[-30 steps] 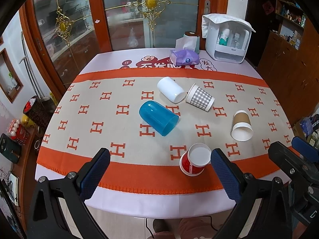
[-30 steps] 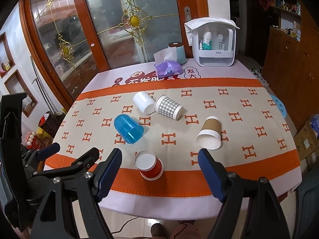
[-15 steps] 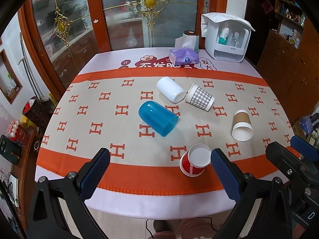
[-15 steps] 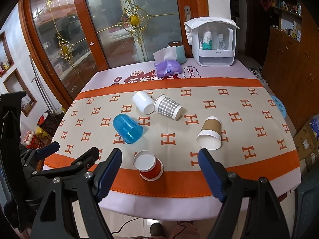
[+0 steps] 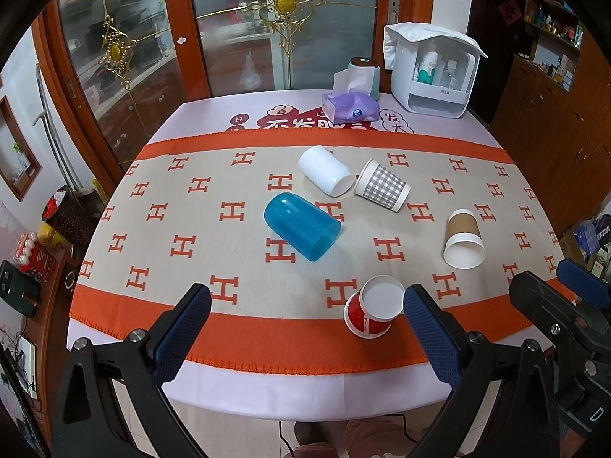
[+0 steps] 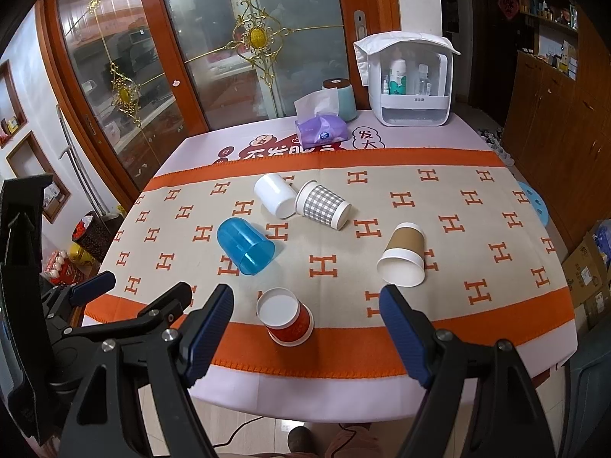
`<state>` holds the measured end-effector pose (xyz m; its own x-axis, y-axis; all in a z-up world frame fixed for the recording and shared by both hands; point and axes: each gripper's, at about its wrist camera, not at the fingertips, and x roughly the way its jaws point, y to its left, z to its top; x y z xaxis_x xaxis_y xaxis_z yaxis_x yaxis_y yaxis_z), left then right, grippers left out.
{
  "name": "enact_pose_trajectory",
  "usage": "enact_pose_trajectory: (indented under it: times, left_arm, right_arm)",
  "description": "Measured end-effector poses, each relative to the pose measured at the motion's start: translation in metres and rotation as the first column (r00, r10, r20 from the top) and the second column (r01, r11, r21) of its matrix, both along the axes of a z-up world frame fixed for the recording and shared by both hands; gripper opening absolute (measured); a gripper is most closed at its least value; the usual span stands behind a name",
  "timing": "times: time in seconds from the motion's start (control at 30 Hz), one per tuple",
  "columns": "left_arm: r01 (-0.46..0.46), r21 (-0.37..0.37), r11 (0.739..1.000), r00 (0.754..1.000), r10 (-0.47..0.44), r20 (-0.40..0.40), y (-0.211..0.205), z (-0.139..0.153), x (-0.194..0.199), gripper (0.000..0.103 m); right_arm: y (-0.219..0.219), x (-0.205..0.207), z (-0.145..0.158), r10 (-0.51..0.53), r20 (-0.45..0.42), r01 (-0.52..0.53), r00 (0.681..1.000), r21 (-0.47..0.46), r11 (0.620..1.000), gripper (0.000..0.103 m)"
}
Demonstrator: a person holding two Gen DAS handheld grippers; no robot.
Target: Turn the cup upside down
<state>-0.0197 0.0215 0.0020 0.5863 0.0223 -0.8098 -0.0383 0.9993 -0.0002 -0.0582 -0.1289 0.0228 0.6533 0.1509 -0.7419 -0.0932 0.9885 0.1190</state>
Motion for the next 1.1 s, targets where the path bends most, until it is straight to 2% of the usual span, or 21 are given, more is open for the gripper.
enact_pose_trajectory:
  times: [1.1]
  left_arm:
    - [0.004,0.002,1.000,1.000,-0.004,-0.013,0.0033,-0.0050,-0.0035,0.100]
  right_arm:
    - [-0.0001,0.0005,-0.0008,0.000,-0.002,0.000,1.000,0.003,1.000,0.079]
